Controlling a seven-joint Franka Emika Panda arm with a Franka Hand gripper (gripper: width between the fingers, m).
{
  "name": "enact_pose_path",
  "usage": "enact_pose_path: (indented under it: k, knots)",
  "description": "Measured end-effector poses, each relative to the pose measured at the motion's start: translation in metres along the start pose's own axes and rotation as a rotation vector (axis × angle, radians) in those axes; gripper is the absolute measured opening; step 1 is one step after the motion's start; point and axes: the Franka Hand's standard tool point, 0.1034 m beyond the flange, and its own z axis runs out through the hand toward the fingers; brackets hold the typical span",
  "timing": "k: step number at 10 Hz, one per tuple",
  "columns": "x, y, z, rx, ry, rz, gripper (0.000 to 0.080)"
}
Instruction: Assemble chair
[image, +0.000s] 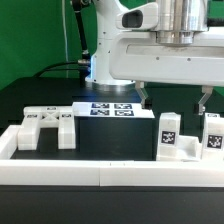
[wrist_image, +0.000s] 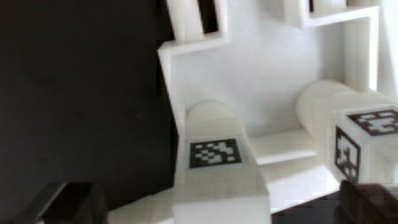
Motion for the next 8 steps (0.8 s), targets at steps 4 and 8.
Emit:
enact_pose_path:
  k: [4,8]
  knots:
    - [-0.018,-0.002,0.01,0.006,0.051,-0.051,0.0649]
    - [-0.028,0.006,0.036,-0.013,0.076,-0.062,0.0649]
